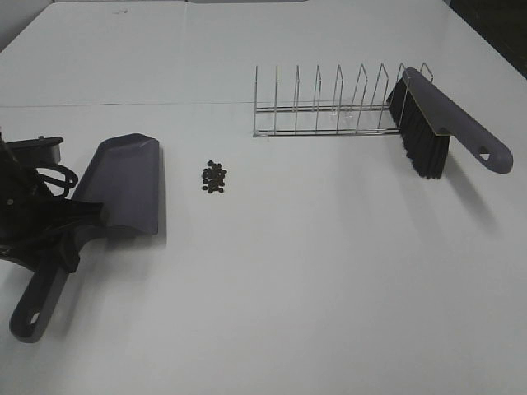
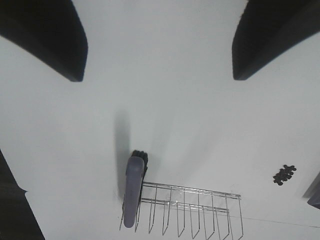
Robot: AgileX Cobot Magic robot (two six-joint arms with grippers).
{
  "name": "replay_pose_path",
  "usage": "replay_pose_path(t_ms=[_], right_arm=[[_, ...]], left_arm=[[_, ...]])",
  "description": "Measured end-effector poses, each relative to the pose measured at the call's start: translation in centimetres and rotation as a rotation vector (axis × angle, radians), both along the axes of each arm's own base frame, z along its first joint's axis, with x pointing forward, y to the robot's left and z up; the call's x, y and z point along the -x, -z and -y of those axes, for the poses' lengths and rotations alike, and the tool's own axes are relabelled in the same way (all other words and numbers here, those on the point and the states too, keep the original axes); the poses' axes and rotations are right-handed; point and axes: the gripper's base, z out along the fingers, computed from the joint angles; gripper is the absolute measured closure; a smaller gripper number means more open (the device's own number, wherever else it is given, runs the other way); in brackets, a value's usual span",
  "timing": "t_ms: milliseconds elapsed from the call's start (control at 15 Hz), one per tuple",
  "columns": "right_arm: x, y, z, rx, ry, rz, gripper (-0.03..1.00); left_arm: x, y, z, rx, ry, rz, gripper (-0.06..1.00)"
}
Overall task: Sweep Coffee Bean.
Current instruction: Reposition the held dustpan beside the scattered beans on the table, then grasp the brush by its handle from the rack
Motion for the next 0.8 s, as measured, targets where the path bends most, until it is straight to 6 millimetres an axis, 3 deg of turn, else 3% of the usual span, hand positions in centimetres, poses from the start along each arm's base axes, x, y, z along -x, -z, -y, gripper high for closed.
replay_pose_path(t_ms=[533, 800], right_arm=[[-0.1, 0.0, 0.0, -0.007, 0.001, -0.004, 0.3], [-2.0, 0.0, 0.0, -0.007, 0.002, -0.125, 0.3]], left_arm=[[-0.1, -0.7, -0.2, -0.022, 0.041, 0.045, 0.68], [-0.1, -1.5, -0.2, -0.016, 0.045, 0.079, 0.68]])
